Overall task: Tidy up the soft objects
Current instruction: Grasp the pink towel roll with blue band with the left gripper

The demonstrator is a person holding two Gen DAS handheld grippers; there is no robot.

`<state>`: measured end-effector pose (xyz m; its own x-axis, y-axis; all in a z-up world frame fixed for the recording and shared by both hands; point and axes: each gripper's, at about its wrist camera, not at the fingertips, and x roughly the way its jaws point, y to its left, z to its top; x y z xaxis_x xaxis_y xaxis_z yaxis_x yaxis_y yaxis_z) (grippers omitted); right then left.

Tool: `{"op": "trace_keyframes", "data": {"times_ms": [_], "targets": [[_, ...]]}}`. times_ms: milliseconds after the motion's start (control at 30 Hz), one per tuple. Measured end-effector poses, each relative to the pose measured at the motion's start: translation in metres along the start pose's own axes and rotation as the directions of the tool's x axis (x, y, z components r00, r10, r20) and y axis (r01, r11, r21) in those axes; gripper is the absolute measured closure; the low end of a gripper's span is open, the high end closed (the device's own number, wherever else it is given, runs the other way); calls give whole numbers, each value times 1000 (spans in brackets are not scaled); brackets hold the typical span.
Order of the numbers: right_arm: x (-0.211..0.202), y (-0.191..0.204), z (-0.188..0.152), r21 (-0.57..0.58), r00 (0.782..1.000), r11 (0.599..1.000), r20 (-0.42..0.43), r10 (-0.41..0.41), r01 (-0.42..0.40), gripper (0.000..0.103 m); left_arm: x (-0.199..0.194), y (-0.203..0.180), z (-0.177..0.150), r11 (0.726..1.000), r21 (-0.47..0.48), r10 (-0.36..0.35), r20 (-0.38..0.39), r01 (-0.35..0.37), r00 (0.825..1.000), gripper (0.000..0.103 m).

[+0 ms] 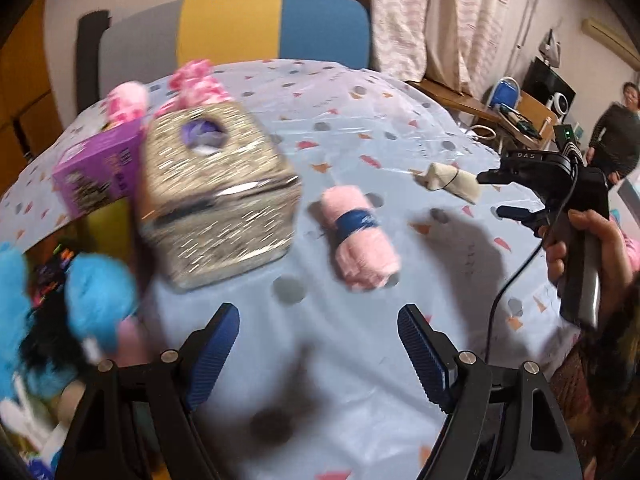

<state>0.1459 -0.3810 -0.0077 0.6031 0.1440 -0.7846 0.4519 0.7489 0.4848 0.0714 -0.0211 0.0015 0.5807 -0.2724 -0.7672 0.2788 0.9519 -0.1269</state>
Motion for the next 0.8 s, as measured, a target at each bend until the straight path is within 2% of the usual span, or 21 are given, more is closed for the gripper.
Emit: {"op": "trace_keyframes", "data": {"times_ms": [267, 433, 500, 533, 567, 667, 733, 800], "targets": [[0, 17, -3, -71, 1000, 997, 15, 7, -6, 41, 55, -53, 41, 996, 89, 3, -17, -1, 1000, 21], [-2, 20, -3, -83, 999, 996, 19, 29, -27, 41, 96, -75, 62, 989, 136, 66, -23, -62, 998, 22], [-2, 21, -3, -83, 999, 996, 14, 44, -43, 41, 117, -79, 67, 981, 155, 120, -26, -114, 992, 33], [-3, 21, -3, -83, 999, 995, 13, 50, -49, 41, 126, -78, 68, 980, 154, 133, -38, -126, 990, 52], [-3, 22, -3, -84, 998, 995, 15, 55, -53, 41, 137, -77, 69, 979, 146, 149, -62, -139, 987, 59], [-4, 21, -2, -83, 998, 995, 23, 54, -52, 41, 160, -75, 64, 981, 138, 152, -127, -134, 980, 66], [-4, 17, -2, -68, 998, 996, 24, 55, -53, 41, 154, -77, 58, 981, 157, 125, -85, -111, 988, 67], [-5, 11, 0, -32, 998, 998, 26, 59, -58, 41, 144, -80, 48, 978, 198, 81, -77, -64, 994, 67]]}}
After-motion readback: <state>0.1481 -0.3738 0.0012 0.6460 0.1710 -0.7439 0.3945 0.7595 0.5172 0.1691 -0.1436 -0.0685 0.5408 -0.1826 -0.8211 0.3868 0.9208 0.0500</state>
